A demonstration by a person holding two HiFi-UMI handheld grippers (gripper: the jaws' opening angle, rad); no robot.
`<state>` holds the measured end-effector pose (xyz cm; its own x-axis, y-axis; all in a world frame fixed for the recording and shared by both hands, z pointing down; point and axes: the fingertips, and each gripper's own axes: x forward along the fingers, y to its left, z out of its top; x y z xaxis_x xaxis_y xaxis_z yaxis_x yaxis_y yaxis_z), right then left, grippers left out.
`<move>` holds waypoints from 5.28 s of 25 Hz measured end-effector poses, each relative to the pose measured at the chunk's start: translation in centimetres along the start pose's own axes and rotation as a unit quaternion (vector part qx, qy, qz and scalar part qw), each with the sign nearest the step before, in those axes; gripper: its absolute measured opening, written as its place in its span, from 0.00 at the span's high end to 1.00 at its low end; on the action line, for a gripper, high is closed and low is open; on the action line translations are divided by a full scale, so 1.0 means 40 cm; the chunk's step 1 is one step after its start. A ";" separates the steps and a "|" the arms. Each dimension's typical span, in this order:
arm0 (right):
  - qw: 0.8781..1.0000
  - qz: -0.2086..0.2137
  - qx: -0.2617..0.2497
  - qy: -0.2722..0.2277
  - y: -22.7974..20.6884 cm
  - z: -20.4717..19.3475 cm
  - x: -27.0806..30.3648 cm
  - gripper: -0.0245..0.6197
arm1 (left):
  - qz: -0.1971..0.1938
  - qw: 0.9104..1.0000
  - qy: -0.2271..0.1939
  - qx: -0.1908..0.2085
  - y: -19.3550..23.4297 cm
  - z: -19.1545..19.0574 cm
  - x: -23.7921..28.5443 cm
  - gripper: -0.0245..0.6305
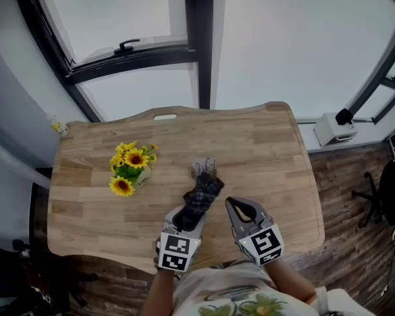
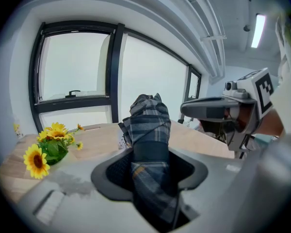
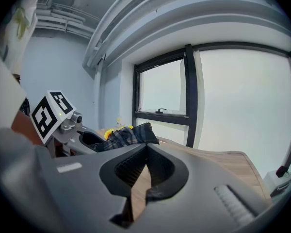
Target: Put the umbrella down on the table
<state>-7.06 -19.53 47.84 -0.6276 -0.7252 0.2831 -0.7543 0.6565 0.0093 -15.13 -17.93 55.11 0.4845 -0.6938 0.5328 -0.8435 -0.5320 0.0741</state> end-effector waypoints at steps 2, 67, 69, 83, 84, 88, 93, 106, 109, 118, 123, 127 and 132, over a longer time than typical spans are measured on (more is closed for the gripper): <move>1.000 -0.001 0.000 0.000 0.000 0.000 0.004 0.96 | -0.002 1.000 0.004 -0.001 0.003 -0.009 0.006 0.64; 0.999 0.004 0.005 0.046 -0.011 -0.072 0.060 0.96 | -0.045 0.979 0.196 -0.019 -0.004 -0.359 0.193 0.64; 0.999 0.003 0.005 0.047 -0.010 -0.074 0.060 0.96 | -0.047 0.978 0.201 -0.018 -0.006 -0.369 0.195 0.64; 0.999 0.000 0.008 0.053 -0.007 -0.090 0.056 0.96 | -0.056 0.974 0.219 -0.015 -0.012 -0.404 0.209 0.62; 0.999 0.000 0.008 0.052 -0.006 -0.090 0.056 0.96 | -0.058 0.974 0.218 -0.014 -0.013 -0.405 0.209 0.61; 0.999 0.000 0.007 0.051 -0.003 -0.090 0.055 0.96 | -0.066 0.974 0.218 -0.002 -0.017 -0.407 0.210 0.57; 0.999 0.002 0.008 0.049 0.003 -0.086 0.051 0.96 | -0.072 0.974 0.213 -0.003 -0.019 -0.394 0.204 0.50; 0.999 0.018 0.008 0.043 0.027 -0.079 0.028 0.96 | -0.036 0.991 0.130 -0.010 0.006 -0.230 0.129 0.50; 0.999 0.024 0.006 0.040 0.036 -0.075 0.026 0.96 | -0.034 0.994 0.106 0.002 0.007 -0.178 0.107 0.50; 0.999 0.032 -0.001 0.039 0.052 -0.065 0.012 0.96 | 0.026 0.999 0.026 0.015 0.021 -0.051 0.036 0.79; 0.999 0.034 -0.003 0.039 0.058 -0.063 -0.004 0.96 | 0.025 1.000 -0.010 0.010 0.010 0.009 -0.001 0.96; 0.999 0.032 -0.005 0.037 0.057 -0.059 -0.017 0.97 | 0.026 0.999 -0.024 0.008 -0.003 0.029 -0.020 0.96; 0.999 0.033 -0.007 0.035 0.057 -0.055 -0.031 0.97 | 0.026 0.999 -0.031 0.001 -0.014 0.037 -0.028 0.96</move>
<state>-7.57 -16.68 49.62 -0.6601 -0.6649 0.3495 -0.7091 0.7051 0.0021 -14.87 -17.57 53.24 0.4532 -0.7499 0.4819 -0.8676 -0.4953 0.0452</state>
